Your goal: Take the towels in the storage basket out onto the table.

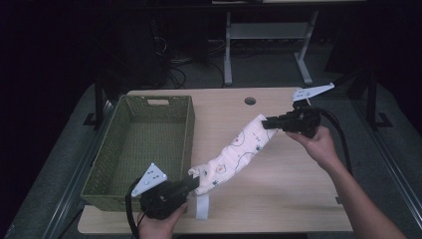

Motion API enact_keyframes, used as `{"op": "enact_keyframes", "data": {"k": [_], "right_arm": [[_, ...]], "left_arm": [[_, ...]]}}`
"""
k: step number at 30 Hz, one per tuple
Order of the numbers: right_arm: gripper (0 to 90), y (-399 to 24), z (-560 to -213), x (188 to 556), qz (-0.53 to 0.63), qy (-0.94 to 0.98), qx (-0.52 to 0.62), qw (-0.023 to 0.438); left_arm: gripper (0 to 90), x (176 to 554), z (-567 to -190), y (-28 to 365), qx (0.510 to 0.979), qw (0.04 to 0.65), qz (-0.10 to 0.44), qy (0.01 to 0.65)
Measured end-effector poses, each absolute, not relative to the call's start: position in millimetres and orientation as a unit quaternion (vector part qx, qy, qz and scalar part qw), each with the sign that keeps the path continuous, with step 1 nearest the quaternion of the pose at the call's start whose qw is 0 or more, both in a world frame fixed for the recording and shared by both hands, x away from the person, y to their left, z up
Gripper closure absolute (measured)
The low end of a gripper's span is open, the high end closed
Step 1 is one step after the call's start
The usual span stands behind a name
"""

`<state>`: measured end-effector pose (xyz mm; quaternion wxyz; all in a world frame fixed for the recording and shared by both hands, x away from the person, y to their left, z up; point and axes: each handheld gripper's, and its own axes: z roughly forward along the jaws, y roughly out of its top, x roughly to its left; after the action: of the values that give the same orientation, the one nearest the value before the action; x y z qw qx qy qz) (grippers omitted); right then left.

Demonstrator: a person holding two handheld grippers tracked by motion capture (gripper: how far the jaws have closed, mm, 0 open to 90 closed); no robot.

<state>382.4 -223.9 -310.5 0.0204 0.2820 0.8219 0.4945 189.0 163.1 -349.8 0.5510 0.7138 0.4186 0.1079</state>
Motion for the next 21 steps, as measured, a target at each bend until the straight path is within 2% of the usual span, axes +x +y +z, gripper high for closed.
{"op": "enact_keyframes", "data": {"k": [21], "right_arm": [[81.9,-146.4,-294.4,423.8,0.499,0.836,0.226,0.001]], "left_arm": [[82.8,194.7,-330.6,220.3,0.701,0.532,0.162,0.446]]}}
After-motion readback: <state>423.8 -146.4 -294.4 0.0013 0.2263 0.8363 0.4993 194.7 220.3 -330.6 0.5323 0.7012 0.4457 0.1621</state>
